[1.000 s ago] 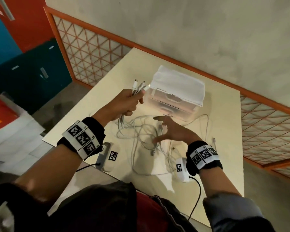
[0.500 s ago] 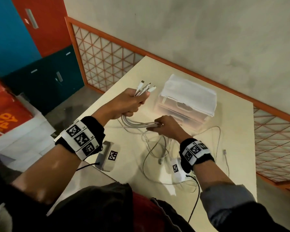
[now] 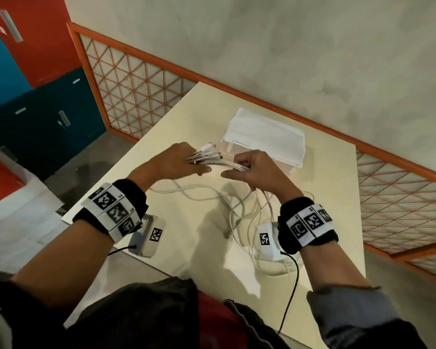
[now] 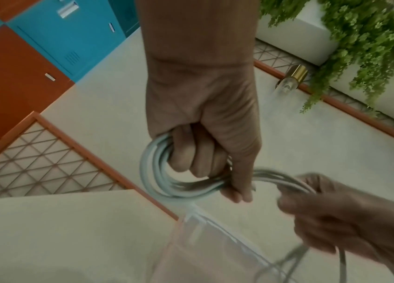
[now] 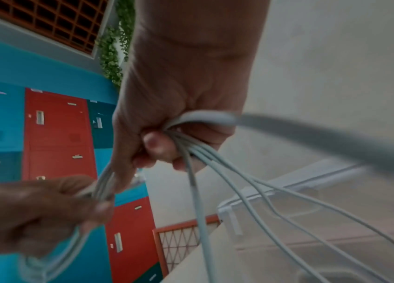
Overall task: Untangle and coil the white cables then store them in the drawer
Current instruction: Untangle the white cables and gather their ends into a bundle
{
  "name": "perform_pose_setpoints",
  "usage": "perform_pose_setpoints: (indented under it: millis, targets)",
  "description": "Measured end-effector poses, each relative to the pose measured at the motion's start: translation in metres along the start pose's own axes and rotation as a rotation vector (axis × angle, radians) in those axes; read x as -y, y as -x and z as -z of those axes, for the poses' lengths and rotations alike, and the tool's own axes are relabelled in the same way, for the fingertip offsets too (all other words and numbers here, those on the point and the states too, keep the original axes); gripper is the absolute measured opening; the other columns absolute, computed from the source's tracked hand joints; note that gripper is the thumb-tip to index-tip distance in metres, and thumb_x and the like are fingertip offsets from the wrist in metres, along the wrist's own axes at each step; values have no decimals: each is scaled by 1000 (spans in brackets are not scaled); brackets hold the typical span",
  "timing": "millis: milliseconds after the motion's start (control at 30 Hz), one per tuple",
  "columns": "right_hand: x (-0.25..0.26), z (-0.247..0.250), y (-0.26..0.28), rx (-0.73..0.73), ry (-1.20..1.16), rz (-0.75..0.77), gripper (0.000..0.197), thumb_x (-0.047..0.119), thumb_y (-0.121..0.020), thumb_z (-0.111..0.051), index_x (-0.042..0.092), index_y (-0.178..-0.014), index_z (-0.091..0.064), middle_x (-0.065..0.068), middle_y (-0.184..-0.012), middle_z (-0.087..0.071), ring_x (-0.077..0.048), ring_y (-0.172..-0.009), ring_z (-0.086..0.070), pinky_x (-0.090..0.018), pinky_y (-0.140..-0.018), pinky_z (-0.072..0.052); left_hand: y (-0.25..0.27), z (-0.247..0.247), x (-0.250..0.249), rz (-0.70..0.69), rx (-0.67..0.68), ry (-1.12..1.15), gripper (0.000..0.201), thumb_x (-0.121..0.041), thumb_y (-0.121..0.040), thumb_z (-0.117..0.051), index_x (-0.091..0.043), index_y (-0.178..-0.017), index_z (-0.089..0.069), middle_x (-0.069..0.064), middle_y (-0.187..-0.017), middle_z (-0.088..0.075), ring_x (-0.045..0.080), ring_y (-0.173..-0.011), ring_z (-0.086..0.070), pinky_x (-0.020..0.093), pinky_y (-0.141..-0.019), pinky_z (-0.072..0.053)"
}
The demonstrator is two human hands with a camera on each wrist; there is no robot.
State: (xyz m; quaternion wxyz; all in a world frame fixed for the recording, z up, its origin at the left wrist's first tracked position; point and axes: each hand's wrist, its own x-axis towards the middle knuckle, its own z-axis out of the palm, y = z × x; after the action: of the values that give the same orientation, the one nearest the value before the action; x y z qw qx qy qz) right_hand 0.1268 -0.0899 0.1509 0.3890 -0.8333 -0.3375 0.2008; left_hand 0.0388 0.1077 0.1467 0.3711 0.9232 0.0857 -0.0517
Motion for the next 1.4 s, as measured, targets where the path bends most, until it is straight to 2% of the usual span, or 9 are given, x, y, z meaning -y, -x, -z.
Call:
perform_pose_setpoints:
  millis: [333,467,600,800,1000,1100,1167,1300,1400]
  targets:
    - [-79,8,29,76,11,-269,32,33,-73,-79,3,-69,-69,-2,-56,-65,-7,-56,-59,-18,-64,-42,-12,14,16,145,-206,25,31,-35,-81,-70,-23,-56,-57,-6,-54,-53,14,-57,-55,21,-53,-37]
    - [-97,13,31,24,21,-321,20,29,-73,-79,13,-68,-70,-4,-61,-68,-8,-59,-60,-27,-69,-42,-20,-3,37,281,-182,-85,38,-43,-77,-70,-5,-85,-67,13,-86,-67,34,-89,-65,34,-74,-49]
    - [-79,16,30,-16,-128,-251,30,22,-76,-78,-5,-82,-68,-8,-59,-61,-10,-52,-60,-27,-67,-45,-15,-17,45,422,-159,-143,51,-34,-79,-72,0,-113,-54,20,-117,-59,38,-109,-56,40,-86,-45]
    - [-65,20,36,67,-273,-235,15,24,-88,-65,12,-82,-73,5,-49,-42,-12,-45,-45,-32,-59,-38,-15,-25,59,469,-128,-68,51,-31,-73,-78,1,-106,-57,22,-112,-64,39,-106,-59,40,-85,-47]
    - [-70,28,49,132,-444,-324,19,15,-91,-58,9,-105,-71,1,-54,-53,-15,-56,-63,-39,-85,-54,-19,-34,59,474,-215,45,49,-31,-80,-71,3,-111,-55,24,-118,-60,40,-112,-56,41,-89,-46]
    - [-73,26,51,67,-492,-331,23,22,-94,-56,5,-102,-70,4,-47,-35,-9,-41,-46,-30,-63,-56,-20,-36,61,473,-210,74,56,-34,-71,-79,1,-109,-57,21,-114,-63,37,-109,-59,40,-86,-47]
    - [-72,24,53,-19,-430,-345,38,39,-95,-51,6,-91,-70,7,-50,-23,-7,-41,-26,-19,-45,-36,-19,-38,63,463,-185,105,62,-36,-62,-86,0,-106,-61,19,-108,-65,35,-105,-61,37,-84,-48]
    - [-69,26,54,-101,-181,-378,61,57,-95,-36,10,-73,-67,6,-51,-23,-9,-42,-22,-19,-42,-24,-15,-40,61,389,-96,207,54,-34,-54,-91,0,-90,-70,6,-67,-60,19,-68,-65,23,-59,-45]
    - [-70,29,49,-23,78,-386,54,46,-98,-40,11,-68,-68,3,-50,-24,-11,-39,-23,-22,-43,-25,-12,-37,48,312,-91,420,42,-27,-62,-87,-8,-93,-66,-3,-54,-41,4,-34,-34,14,-36,-26]
